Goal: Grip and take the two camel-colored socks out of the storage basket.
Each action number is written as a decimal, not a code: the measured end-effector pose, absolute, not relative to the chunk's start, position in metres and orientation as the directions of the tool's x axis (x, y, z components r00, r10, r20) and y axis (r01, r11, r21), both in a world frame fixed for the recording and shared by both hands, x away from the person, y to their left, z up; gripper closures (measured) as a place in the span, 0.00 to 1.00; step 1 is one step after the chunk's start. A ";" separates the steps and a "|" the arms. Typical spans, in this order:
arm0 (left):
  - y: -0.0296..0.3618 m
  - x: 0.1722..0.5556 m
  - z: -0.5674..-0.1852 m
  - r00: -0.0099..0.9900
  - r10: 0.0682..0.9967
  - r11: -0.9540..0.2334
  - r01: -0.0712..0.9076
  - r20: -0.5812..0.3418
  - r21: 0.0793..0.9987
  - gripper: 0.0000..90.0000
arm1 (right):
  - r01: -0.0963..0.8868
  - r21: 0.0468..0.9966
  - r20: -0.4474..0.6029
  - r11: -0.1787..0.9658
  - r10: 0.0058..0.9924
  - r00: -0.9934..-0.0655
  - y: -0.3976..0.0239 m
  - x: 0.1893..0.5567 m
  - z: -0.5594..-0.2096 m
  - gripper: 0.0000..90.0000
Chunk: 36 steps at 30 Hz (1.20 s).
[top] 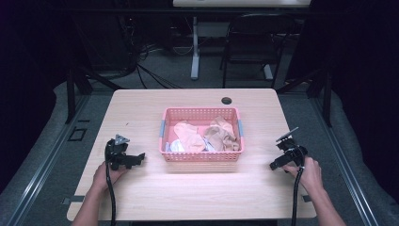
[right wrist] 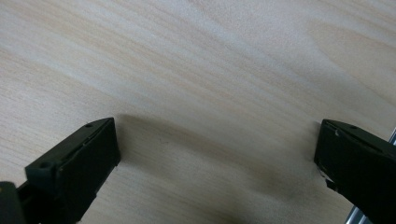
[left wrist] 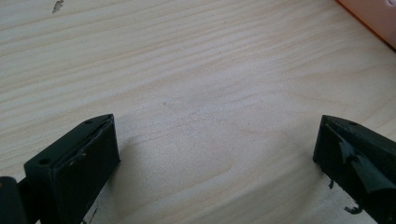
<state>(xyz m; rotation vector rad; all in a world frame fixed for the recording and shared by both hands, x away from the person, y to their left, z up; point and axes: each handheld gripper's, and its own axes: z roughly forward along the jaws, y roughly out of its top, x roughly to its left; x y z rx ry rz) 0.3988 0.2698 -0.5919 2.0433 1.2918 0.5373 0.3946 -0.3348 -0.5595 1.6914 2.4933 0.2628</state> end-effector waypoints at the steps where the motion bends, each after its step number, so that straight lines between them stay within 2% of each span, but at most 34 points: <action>1: 0.270 0.399 -0.592 0.430 0.903 -0.301 0.635 -0.002 0.711 0.00 | 0.909 0.201 0.005 0.366 0.927 -0.374 -0.335 0.395 -0.559 0.00; 5: 0.270 0.399 -0.592 0.430 0.903 -0.300 0.635 -0.002 0.711 0.00 | 0.902 0.173 -0.028 0.396 0.917 -0.398 -0.334 0.397 -0.556 0.00; 10: 0.270 0.399 -0.592 0.432 0.902 -0.302 0.634 -0.003 0.712 0.00 | 0.905 0.221 0.017 0.363 0.927 -0.376 -0.338 0.397 -0.543 0.00; 16: 0.269 0.399 -0.592 0.431 0.902 -0.301 0.633 -0.002 0.713 0.00 | 0.885 0.262 0.029 0.384 0.914 -0.405 -0.334 0.395 -0.517 0.00; 36: 0.269 0.399 -0.592 0.430 0.903 -0.299 0.635 -0.004 0.713 0.00 | 0.819 0.313 0.036 0.480 0.856 -0.515 -0.287 0.395 -0.464 0.01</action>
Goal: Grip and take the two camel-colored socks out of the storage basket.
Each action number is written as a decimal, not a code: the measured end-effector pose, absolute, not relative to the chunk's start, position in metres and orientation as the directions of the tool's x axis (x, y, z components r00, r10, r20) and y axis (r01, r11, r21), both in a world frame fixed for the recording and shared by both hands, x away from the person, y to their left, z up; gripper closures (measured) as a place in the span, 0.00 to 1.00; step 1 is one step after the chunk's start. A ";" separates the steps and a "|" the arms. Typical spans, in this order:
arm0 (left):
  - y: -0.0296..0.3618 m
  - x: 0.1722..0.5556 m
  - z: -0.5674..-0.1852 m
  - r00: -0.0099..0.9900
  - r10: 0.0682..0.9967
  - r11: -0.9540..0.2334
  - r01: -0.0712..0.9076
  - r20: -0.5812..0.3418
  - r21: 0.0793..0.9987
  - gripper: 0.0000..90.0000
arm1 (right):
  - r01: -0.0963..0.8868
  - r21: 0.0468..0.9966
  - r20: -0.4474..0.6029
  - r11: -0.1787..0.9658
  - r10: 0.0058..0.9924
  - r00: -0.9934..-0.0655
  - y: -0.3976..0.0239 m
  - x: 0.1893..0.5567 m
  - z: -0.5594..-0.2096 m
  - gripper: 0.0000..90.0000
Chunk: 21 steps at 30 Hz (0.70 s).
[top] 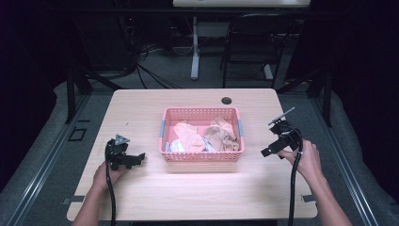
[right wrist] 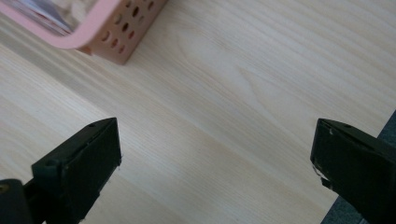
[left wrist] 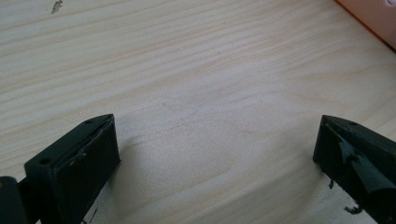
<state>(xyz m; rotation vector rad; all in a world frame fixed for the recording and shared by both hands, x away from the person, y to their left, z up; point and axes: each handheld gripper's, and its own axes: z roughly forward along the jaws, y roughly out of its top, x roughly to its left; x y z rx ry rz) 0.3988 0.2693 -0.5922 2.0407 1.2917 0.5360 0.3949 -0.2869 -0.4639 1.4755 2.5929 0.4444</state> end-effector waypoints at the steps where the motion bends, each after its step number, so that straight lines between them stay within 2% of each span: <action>1: 0.269 0.399 -0.592 0.429 0.903 -0.298 0.635 -0.005 0.712 0.00 | 0.818 0.316 0.036 0.481 0.855 -0.518 -0.284 0.395 -0.461 0.02; 8: 0.269 0.399 -0.592 0.430 0.903 -0.299 0.635 -0.004 0.713 0.00 | 0.794 0.322 0.012 0.516 0.836 -0.548 -0.269 0.400 -0.443 0.02; 21: 0.269 0.399 -0.592 0.430 0.903 -0.301 0.633 -0.001 0.713 0.00 | 0.738 0.359 0.010 0.571 0.789 -0.614 -0.217 0.417 -0.415 0.03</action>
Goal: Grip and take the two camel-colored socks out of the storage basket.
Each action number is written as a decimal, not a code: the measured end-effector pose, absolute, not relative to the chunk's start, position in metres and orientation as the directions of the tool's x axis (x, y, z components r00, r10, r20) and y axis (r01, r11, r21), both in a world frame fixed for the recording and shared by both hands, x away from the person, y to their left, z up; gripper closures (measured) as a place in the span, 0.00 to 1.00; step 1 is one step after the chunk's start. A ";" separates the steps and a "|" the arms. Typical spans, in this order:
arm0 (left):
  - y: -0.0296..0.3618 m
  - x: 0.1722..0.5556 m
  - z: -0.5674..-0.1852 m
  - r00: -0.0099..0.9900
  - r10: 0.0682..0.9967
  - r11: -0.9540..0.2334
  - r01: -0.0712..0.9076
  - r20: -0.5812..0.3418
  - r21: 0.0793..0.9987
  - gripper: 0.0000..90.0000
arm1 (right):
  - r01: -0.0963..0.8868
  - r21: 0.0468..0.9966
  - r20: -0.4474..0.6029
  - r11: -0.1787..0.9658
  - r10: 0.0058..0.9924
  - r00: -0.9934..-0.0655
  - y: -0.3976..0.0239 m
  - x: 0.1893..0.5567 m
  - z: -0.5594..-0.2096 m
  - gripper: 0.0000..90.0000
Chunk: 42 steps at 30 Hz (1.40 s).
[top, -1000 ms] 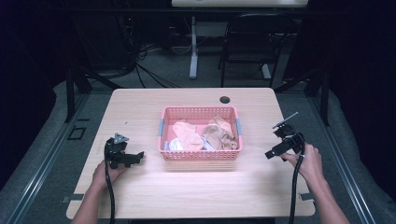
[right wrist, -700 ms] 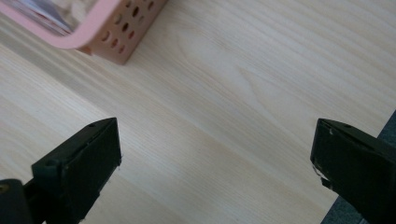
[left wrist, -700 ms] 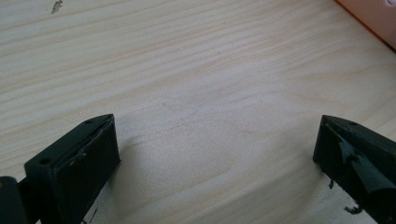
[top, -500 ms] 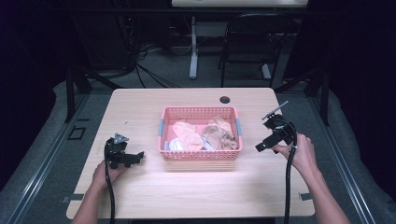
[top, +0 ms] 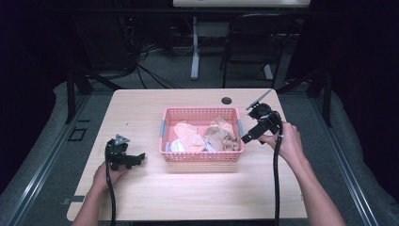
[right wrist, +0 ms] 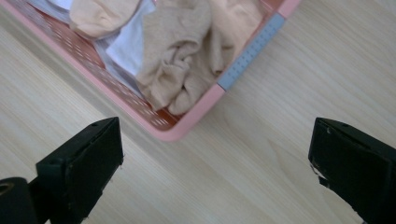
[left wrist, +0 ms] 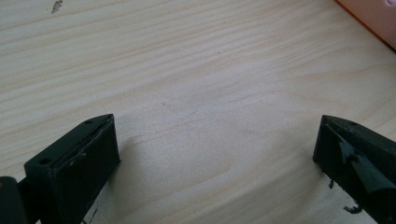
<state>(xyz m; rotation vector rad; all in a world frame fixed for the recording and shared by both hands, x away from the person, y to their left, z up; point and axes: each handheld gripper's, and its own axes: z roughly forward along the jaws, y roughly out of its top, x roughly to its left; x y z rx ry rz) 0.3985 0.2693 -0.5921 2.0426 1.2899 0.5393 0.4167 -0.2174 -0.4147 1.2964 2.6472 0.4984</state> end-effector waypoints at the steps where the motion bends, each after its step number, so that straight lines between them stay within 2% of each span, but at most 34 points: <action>1: 0.269 0.399 -0.592 0.430 0.903 -0.301 0.633 -0.001 0.713 0.00 | 0.735 0.365 0.019 0.571 0.785 -0.619 -0.213 0.418 -0.414 0.03; 8: 0.269 0.399 -0.592 0.430 0.903 -0.301 0.633 -0.001 0.713 0.00 | 0.706 0.366 0.028 0.606 0.751 -0.659 -0.180 0.433 -0.418 0.07; 13: 0.269 0.399 -0.592 0.430 0.903 -0.301 0.633 -0.001 0.713 0.00 | 0.685 0.357 0.045 0.635 0.720 -0.692 -0.156 0.446 -0.428 0.15; 17: 0.269 0.399 -0.592 0.430 0.903 -0.301 0.633 -0.001 0.713 0.00 | 0.692 0.340 0.041 0.637 0.725 -0.688 -0.148 0.455 -0.439 0.19; 18: 0.269 0.399 -0.592 0.430 0.903 -0.301 0.633 -0.001 0.713 0.00 | 0.707 0.311 0.036 0.635 0.735 -0.677 -0.141 0.462 -0.450 0.24; 20: 0.269 0.399 -0.592 0.430 0.903 -0.301 0.633 -0.001 0.713 0.00 | 0.717 0.298 0.038 0.630 0.743 -0.668 -0.137 0.468 -0.459 0.25; 29: 0.269 0.399 -0.592 0.430 0.903 -0.301 0.633 -0.001 0.713 0.00 | 0.769 0.225 0.024 0.598 0.786 -0.618 -0.132 0.489 -0.492 0.44; 31: 0.269 0.399 -0.592 0.430 0.903 -0.300 0.634 -0.003 0.713 0.00 | 0.780 0.231 0.032 0.581 0.797 -0.603 -0.130 0.490 -0.499 0.42; 32: 0.269 0.399 -0.592 0.430 0.903 -0.299 0.635 -0.004 0.713 0.00 | 0.777 0.203 0.014 0.595 0.792 -0.610 -0.129 0.492 -0.500 0.42; 39: 0.269 0.399 -0.592 0.432 0.902 -0.302 0.633 -0.002 0.713 0.00 | 0.775 0.229 -0.011 0.588 0.798 -0.602 -0.128 0.490 -0.501 0.82; 41: 0.269 0.399 -0.592 0.431 0.902 -0.299 0.634 -0.004 0.713 0.00 | 0.780 0.274 0.003 0.562 0.811 -0.585 -0.128 0.486 -0.498 0.91; 42: 0.269 0.398 -0.592 0.431 0.903 -0.298 0.634 -0.005 0.714 0.00 | 0.772 0.247 -0.012 0.586 0.798 -0.602 -0.128 0.486 -0.495 0.93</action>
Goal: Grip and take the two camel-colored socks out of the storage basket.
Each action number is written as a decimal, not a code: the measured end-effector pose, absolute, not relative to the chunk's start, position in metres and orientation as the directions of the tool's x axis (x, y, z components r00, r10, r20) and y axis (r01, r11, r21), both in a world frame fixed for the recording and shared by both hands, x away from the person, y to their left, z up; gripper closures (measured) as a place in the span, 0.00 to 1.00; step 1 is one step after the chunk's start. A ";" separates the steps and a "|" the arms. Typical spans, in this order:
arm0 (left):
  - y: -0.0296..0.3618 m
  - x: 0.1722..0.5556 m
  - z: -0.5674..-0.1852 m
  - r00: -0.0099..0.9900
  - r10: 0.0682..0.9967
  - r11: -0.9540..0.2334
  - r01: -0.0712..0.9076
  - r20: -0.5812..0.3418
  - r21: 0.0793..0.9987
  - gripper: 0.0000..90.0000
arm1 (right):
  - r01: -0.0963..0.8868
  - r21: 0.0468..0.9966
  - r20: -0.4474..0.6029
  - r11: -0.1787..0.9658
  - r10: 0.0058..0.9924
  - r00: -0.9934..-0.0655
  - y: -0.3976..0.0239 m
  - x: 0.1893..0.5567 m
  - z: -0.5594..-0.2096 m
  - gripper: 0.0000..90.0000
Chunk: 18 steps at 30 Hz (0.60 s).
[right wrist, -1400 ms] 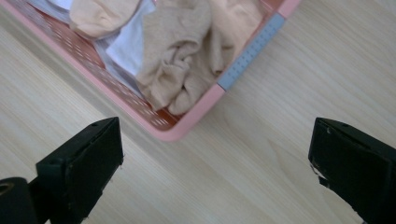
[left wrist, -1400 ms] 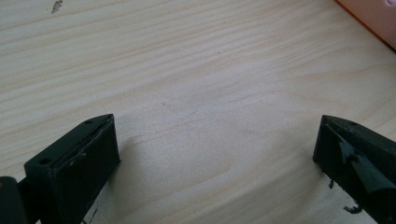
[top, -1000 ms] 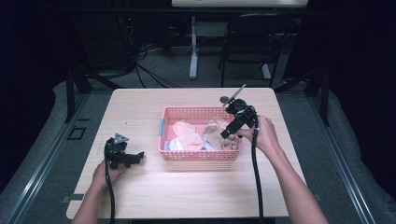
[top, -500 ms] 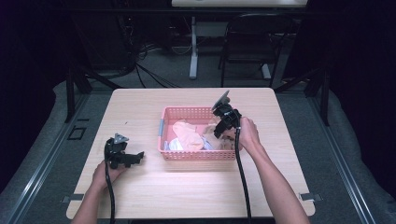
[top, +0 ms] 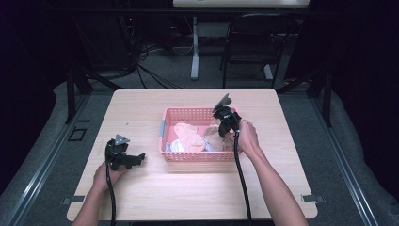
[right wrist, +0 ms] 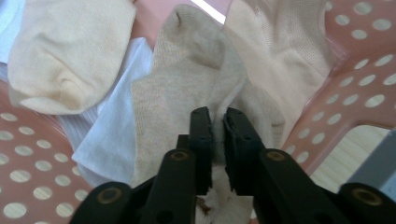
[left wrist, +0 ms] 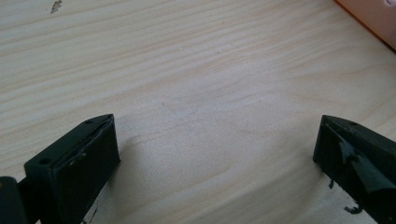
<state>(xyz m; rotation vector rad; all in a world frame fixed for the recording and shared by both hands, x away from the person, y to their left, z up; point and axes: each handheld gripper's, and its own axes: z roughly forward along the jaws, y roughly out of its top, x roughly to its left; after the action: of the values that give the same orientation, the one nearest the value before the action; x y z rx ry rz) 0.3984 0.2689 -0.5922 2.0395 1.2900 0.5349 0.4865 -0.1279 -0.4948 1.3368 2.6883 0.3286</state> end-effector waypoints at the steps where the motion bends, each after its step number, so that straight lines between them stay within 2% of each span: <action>1: 0.269 0.398 -0.592 0.431 0.902 -0.298 0.634 -0.005 0.714 0.00 | 0.775 0.254 0.000 0.579 0.801 -0.599 -0.128 0.486 -0.495 0.94; 8: 0.269 0.398 -0.592 0.431 0.903 -0.298 0.634 -0.006 0.714 0.00 | 0.780 0.297 0.052 0.551 0.806 -0.589 -0.132 0.479 -0.487 0.96; 9: 0.269 0.398 -0.592 0.431 0.902 -0.298 0.634 -0.005 0.714 0.00 | 0.775 0.277 0.045 0.567 0.798 -0.600 -0.133 0.479 -0.484 0.96; 18: 0.269 0.399 -0.592 0.434 0.901 -0.301 0.633 -0.005 0.713 0.00 | 0.768 0.300 0.066 0.565 0.791 -0.608 -0.130 0.472 -0.473 0.96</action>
<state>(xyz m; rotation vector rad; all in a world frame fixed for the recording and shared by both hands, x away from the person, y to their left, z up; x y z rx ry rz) 0.3987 0.2689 -0.5921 2.0424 1.2867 0.5333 0.4720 -0.1300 -0.4729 1.3530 2.7115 0.4626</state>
